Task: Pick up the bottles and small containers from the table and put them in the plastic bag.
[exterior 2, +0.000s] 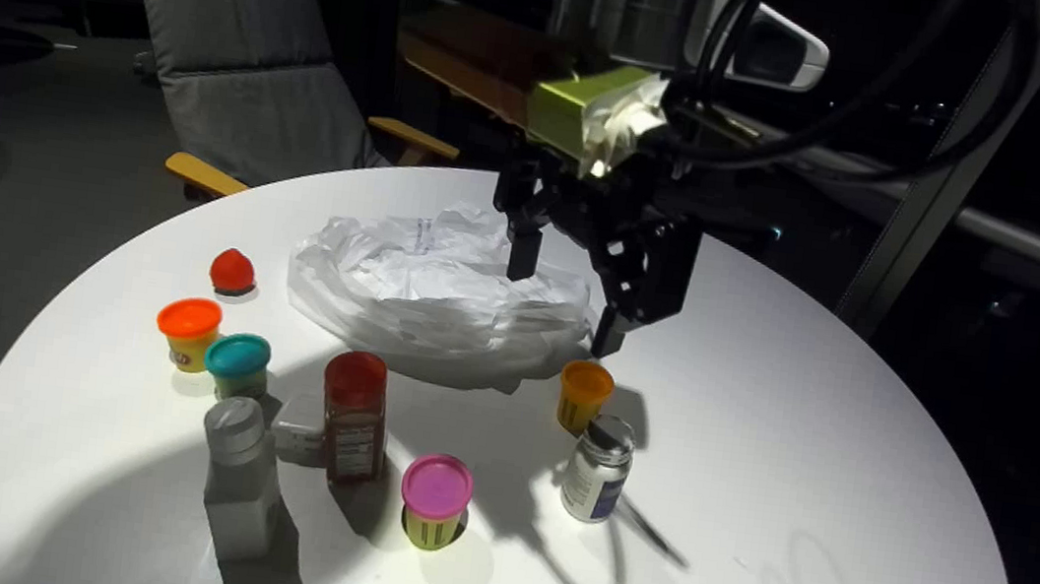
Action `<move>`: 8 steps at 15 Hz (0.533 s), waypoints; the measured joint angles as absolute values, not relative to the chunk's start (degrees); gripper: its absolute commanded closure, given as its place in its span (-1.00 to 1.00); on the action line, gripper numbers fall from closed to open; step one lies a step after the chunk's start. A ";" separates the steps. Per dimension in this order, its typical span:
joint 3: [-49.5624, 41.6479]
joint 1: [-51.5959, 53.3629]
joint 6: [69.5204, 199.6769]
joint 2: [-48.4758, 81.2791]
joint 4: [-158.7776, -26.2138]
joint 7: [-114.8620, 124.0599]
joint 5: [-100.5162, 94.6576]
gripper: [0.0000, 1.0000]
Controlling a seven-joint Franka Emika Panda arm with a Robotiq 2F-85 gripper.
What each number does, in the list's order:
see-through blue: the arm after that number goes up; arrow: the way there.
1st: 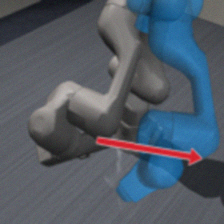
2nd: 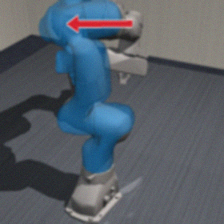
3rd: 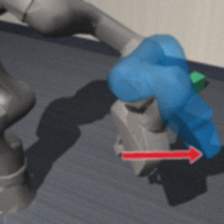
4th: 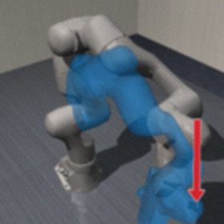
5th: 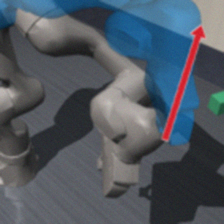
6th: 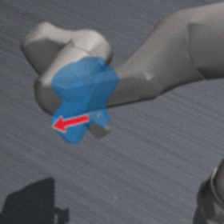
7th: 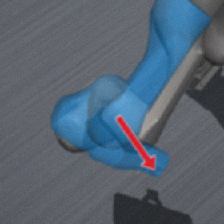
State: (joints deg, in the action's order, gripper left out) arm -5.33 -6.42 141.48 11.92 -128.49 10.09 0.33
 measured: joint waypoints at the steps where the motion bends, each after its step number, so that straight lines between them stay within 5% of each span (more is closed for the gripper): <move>1: -5.58 -6.81 141.36 13.15 -127.54 9.37 1.16 -1.00; 8: -6.59 -9.03 139.67 21.88 -120.30 7.72 2.96 -1.00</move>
